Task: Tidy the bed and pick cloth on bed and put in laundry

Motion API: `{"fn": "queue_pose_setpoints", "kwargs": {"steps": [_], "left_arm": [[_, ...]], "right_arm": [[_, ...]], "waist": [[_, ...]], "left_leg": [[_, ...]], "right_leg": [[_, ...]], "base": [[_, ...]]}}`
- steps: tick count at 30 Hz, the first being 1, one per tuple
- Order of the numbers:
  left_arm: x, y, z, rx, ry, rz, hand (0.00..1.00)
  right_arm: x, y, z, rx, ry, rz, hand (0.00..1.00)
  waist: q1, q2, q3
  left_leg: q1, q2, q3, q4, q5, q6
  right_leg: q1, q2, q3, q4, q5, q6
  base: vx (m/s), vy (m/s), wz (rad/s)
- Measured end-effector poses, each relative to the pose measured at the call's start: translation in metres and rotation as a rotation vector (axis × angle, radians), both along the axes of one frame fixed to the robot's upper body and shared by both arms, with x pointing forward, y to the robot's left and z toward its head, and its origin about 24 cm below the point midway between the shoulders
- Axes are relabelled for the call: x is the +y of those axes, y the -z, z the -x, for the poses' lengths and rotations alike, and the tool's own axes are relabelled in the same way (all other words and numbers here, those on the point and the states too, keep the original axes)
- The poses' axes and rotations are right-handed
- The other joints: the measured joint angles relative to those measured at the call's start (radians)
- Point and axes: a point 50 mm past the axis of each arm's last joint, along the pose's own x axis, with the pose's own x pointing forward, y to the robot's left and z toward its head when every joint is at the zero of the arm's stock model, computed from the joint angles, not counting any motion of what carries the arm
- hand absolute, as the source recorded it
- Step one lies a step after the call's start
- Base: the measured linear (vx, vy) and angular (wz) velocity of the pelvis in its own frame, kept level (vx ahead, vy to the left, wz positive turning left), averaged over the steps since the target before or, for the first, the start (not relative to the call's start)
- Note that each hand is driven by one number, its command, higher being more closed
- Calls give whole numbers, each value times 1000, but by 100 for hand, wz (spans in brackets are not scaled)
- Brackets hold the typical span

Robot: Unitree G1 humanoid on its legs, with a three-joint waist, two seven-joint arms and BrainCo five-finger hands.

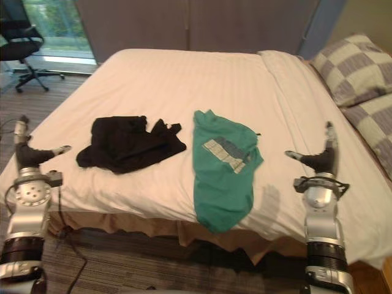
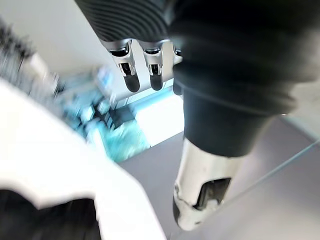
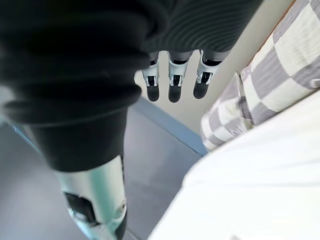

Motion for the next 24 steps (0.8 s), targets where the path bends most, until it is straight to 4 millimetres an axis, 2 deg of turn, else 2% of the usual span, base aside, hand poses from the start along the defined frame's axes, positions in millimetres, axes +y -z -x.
{"fn": "queue_pose_setpoints", "kwargs": {"steps": [3,7,9,11,13,15,17,19,21,24], "left_arm": [[0,-1,-13,37,-21,27,0],[-4,-25,-29,-10,-18,-9,0],[4,-50,-35,-48,-38,-86,0],[15,-73,-37,-83,-65,-128,0],[25,-95,-40,-89,-103,-202,0],[38,-128,-38,-136,-148,-258,0],[45,-148,-35,-161,-173,-311,0],[53,-179,-29,-204,-214,-377,0],[57,-200,-26,-246,-239,-382,0],[58,-218,-24,-274,-251,-406,0]], "right_arm": [[25,6,-9,36,-89,14,0],[30,8,-10,55,-120,16,0],[33,0,-9,18,-137,25,0],[34,-5,-5,-9,-145,34,0],[33,1,1,2,-146,36,0],[32,10,8,29,-142,30,0],[33,15,13,36,-140,23,0],[38,23,17,39,-135,-13,0],[48,26,25,16,-137,-56,0],[57,27,32,-19,-139,-94,0]], "waist": [[-27,31,36],[-38,50,81],[-56,50,109],[-57,45,126],[-57,42,134],[-57,37,163],[-55,37,166],[-52,27,197],[-49,24,215],[-41,20,238]], "left_leg": [[-51,31,31,-5,24,-4],[-111,61,56,-5,49,-6],[-164,70,61,-5,55,-15],[-200,71,65,-5,55,-15],[-230,69,67,-5,61,-17],[-246,67,74,-5,67,-17],[-272,64,79,-4,71,-19],[-288,63,86,0,84,-2],[-308,63,90,1,94,0],[-329,64,92,1,95,0]], "right_leg": [[-68,28,43,-15,32,5],[-148,57,77,-23,81,7],[-203,62,85,-30,104,5],[-241,63,96,-39,124,16],[-268,60,100,-48,143,16],[-291,54,108,-42,150,26],[-322,53,112,-35,151,27],[-348,50,119,-18,151,30],[-373,52,118,-4,148,29],[-402,53,117,18,136,28]], "base": [[-212,-59,-53],[-215,-28,-34],[-196,6,-13],[-139,20,-15],[-83,26,-7],[-34,18,-4],[2,14,-5],[36,31,-3],[43,7,3],[22,-6,3]]}}
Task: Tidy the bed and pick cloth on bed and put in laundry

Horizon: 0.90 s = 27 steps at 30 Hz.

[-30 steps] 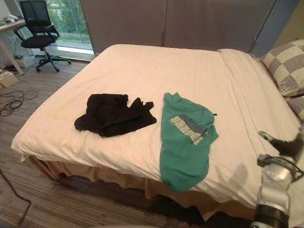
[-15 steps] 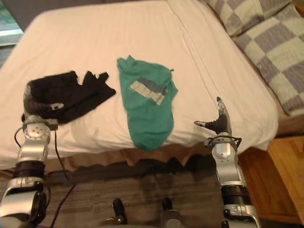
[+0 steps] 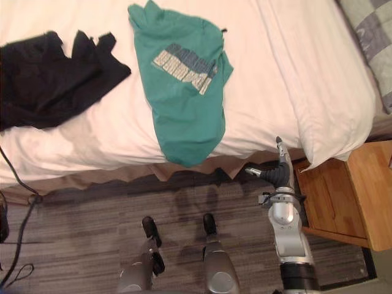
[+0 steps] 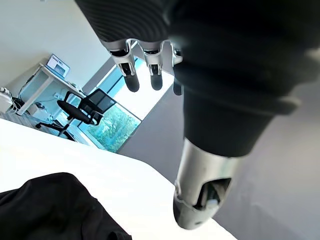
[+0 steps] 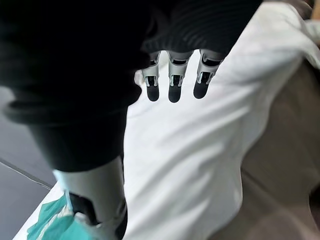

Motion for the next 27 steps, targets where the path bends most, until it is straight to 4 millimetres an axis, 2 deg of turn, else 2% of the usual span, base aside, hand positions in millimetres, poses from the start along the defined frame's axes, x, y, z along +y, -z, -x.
{"fn": "queue_pose_setpoints", "kwargs": {"steps": [1,4,7,12,14,16,23,24,27], "left_arm": [[-4,-12,0,-31,9,-10,0],[-9,-27,1,-71,18,-26,0],[-15,-46,3,-91,7,-88,0],[-28,-73,6,-144,4,-149,0],[-29,-76,7,-155,6,-148,0],[-26,-79,6,-155,-1,-128,0],[-26,-82,7,-141,-20,-149,0],[-25,-83,8,-138,-23,-152,100],[-17,-86,16,-143,-55,-160,100]], "right_arm": [[2,2,6,-5,6,-13,0],[6,2,12,-20,17,-36,0],[11,1,20,-56,39,-70,0],[15,-12,25,-144,51,-86,0],[15,-13,27,-156,59,-86,0],[15,-18,26,-185,66,-89,0],[11,-28,27,-243,78,-104,0],[9,-33,27,-266,82,-119,0],[4,-50,25,-353,85,-153,0]], "waist": [[8,-4,10],[14,-11,15],[22,-35,32],[44,-63,68],[45,-67,73],[52,-78,88],[64,-93,128],[66,-93,144],[65,-94,166]], "left_leg": [[-19,1,0,0,1,-1],[-55,3,-3,0,2,-1],[-87,6,-5,0,5,-3],[-155,18,16,-4,-1,-12],[-181,30,47,0,3,-10],[-206,31,57,1,26,11],[-252,53,59,1,30,7],[-253,57,60,1,30,7],[-291,70,62,1,32,4]], "right_leg": [[-24,0,-3,13,-6,0],[-61,0,-13,26,-11,-1],[-92,0,-26,37,-13,-2],[-146,0,-43,34,-13,-3],[-165,1,-54,30,-13,-3],[-187,2,-56,28,-13,-3],[-224,23,-74,31,-11,-2],[-227,26,-78,36,-11,-2],[-267,37,-78,43,-11,-2]], "base": [[18,-9,6],[34,-6,10],[40,0,10],[30,6,10],[44,1,18],[87,4,12],[66,-20,4],[16,-33,-2],[25,-31,-4]]}}
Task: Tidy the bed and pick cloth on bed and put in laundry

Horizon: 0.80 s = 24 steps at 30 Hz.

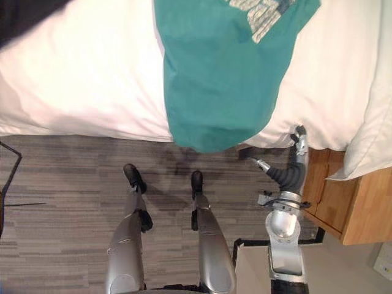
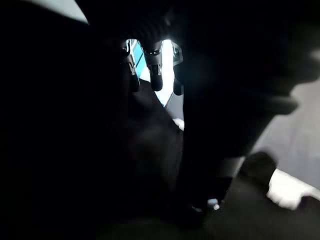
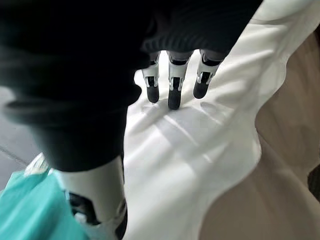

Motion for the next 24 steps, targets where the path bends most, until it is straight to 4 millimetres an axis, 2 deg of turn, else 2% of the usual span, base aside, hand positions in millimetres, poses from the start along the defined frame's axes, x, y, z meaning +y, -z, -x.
{"fn": "queue_pose_setpoints", "kwargs": {"steps": [1,5,8,13,16,19,20,23,24], "left_arm": [[6,0,5,2,-28,0,100],[23,9,16,92,-118,-56,100],[21,9,21,115,-140,-119,100],[14,31,17,221,-102,-210,100],[12,70,7,370,-33,-239,100],[6,97,2,492,27,-286,100],[1,110,-1,547,60,-310,100],[-14,142,-1,662,203,-346,100],[-26,169,1,736,335,-331,100]], "right_arm": [[-2,-9,-2,-41,1,-3,0],[-14,-31,-2,-142,20,-32,0],[-20,-41,-1,-191,23,-56,0],[-23,-52,4,-256,-24,-100,0],[-18,-64,9,-320,-85,-80,0],[-14,-79,11,-364,-156,0,0],[-9,-84,11,-375,-198,37,0],[9,-90,4,-372,-298,90,0],[17,-91,1,-355,-346,136,0]], "waist": [[1,0,17],[1,6,21],[-1,6,21],[1,15,24],[4,25,24],[7,45,14],[9,58,6],[31,74,-2],[33,94,-12]], "left_leg": [[-1,2,5,0,1,-1],[-22,7,28,0,1,-2],[-30,6,30,0,1,-2],[-11,-1,31,0,1,-2],[51,-2,33,0,0,-3],[79,-3,32,0,-4,-7],[85,-4,29,0,-4,-7],[122,-8,32,0,-4,-6],[139,-13,27,0,-4,-6]], "right_leg": [[-4,2,1,0,0,0],[-36,6,5,0,0,0],[-46,6,10,0,1,0],[-26,-1,14,-3,4,2],[33,-3,13,-5,4,3],[62,-4,7,-6,4,3],[71,-5,4,-7,3,3],[104,-9,2,-10,3,3],[123,-14,-5,-10,1,1]], "base": [[18,-32,-9],[4,-23,-11],[-2,-2,-3],[0,0,0],[3,1,-1],[0,0,0],[0,0,0],[-12,-6,-5],[-10,16,8]]}}
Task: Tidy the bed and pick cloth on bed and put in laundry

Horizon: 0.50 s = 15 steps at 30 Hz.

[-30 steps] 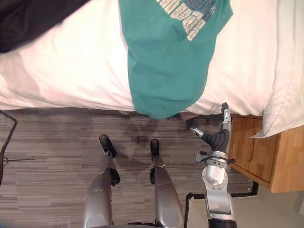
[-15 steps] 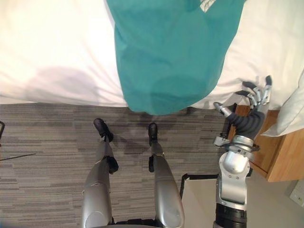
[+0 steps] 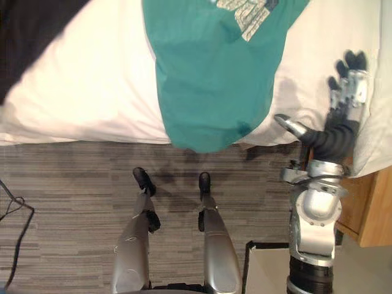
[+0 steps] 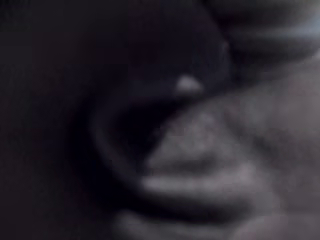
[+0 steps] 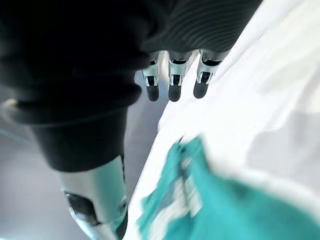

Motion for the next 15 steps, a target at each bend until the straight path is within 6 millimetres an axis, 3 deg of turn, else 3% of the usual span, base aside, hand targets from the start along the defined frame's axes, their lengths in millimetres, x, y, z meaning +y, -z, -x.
{"fn": "queue_pose_setpoints", "kwargs": {"steps": [3,4,5,6,8,10,12,15], "left_arm": [[-24,52,9,184,182,159,100],[-43,85,19,307,296,311,100],[-50,98,24,354,334,374,100],[-68,124,34,459,428,548,100],[-90,151,51,571,527,796,100],[-108,168,68,644,606,1074,100],[-117,170,82,659,672,1311,100],[-121,170,91,657,711,1503,100]], "right_arm": [[15,-5,-4,-8,-36,109,0],[24,-11,-8,-34,-46,168,0],[27,-13,-10,-42,-49,188,0],[32,-18,-14,-61,-43,233,0],[35,-22,-21,-68,-25,279,0],[36,-22,-32,-53,16,311,0],[35,-26,-46,-35,81,387,0],[35,-41,-64,-56,184,486,0]], "waist": [[5,25,-15],[6,27,-17],[6,29,-19],[9,30,-19],[15,30,-19],[25,29,-20],[32,31,-20],[49,36,-21]], "left_leg": [[27,-12,-1,0,0,0],[42,-22,-1,0,-1,1],[44,-23,-2,0,-3,3],[44,-22,-5,0,-5,5],[42,-19,-11,0,-5,5],[46,-21,-18,0,-1,9],[45,-25,-33,0,8,9],[36,-30,-38,-1,14,9]], "right_leg": [[26,-13,-6,8,-12,-5],[40,-24,-12,16,-33,-9],[40,-24,-13,22,-38,-10],[38,-24,-21,34,-48,-16],[34,-22,-26,46,-53,-20],[31,-24,-32,70,-64,-26],[21,-29,-45,107,-80,-27],[2,-32,-49,134,-85,-28]], "base": [[-26,21,10],[-43,10,11],[-71,3,12],[-63,1,9],[-83,0,11],[-92,-5,11],[-92,-8,17],[-83,4,7]]}}
